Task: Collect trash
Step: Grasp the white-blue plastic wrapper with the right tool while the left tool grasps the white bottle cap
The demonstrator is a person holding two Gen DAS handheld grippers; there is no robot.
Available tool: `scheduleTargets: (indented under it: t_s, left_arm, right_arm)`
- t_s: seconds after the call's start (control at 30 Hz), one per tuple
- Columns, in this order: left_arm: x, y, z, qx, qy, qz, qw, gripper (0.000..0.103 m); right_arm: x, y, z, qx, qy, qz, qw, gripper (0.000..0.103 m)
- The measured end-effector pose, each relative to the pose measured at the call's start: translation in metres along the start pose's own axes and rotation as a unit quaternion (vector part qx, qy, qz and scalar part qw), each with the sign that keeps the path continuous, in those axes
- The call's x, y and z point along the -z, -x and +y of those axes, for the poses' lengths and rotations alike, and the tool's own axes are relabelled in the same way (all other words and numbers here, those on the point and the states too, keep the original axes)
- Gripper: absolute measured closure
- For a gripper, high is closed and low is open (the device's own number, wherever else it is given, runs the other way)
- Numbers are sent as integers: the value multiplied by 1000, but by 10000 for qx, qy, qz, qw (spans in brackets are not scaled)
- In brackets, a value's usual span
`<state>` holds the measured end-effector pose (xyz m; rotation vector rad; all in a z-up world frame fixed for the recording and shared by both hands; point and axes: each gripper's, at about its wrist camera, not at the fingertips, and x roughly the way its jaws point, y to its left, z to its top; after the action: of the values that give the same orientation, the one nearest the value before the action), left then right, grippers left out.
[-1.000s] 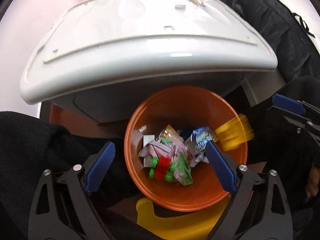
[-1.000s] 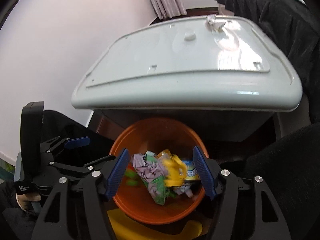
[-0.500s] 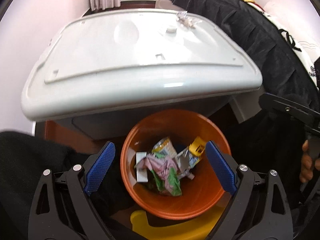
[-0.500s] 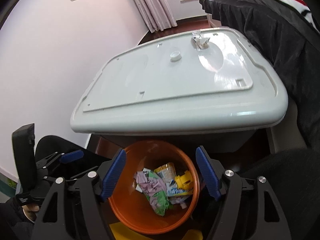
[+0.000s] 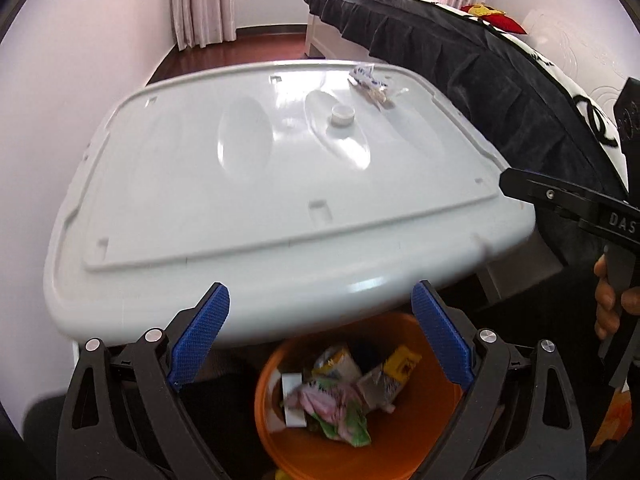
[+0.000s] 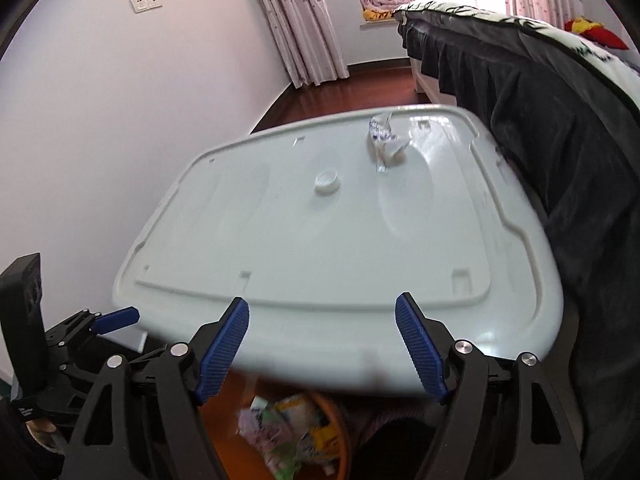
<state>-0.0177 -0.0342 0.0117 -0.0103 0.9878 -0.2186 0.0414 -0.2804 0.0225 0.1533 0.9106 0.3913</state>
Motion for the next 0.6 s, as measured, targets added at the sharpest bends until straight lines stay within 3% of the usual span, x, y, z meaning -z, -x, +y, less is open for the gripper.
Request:
scheduleTargets:
  t_s: [0.4, 0.6]
  left_arm:
    - [-74, -56, -8, -58, -344, -61, 9994, 13]
    - [-80, -85, 7, -45, 168, 63, 9998, 13]
  right_arm:
    - [-96, -64, -39, 503, -36, -109, 9987, 19]
    - [-146, -122, -55, 792, -80, 81, 9968, 19]
